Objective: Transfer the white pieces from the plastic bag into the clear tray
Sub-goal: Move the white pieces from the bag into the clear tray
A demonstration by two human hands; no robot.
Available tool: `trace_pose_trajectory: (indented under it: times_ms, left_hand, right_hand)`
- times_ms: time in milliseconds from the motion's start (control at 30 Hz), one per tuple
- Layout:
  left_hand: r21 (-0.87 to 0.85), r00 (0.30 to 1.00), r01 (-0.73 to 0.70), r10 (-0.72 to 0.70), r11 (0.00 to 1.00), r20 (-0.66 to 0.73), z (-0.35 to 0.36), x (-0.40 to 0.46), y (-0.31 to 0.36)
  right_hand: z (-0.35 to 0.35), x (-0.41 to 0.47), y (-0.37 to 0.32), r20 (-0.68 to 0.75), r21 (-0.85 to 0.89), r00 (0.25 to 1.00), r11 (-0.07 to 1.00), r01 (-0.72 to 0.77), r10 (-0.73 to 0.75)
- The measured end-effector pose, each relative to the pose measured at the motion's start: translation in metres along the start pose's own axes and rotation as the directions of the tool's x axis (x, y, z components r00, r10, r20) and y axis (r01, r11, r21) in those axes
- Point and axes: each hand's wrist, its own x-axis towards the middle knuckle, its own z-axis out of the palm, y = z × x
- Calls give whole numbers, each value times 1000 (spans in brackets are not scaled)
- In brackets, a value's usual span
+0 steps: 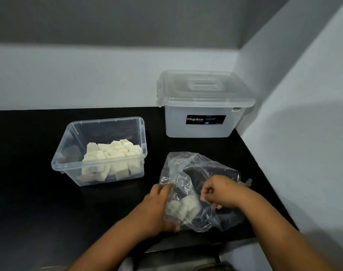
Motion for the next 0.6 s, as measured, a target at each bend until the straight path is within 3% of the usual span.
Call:
trace_pose_trajectory:
  times_ms: [200, 367, 600]
  left_hand:
    - [-64, 982, 12, -24, 998, -190, 30, 0, -4]
    - [-34, 972, 27, -34, 999, -232, 34, 1, -1]
    - [-40, 968, 63, -71, 997, -242, 34, 2, -2]
  right_hand:
    - [26, 5, 3, -29, 87, 1000, 996, 7, -5]
    - [35, 12, 2, -75, 263, 995, 964, -46, 68]
    - [28, 7, 7, -186, 376, 982, 925, 58, 14]
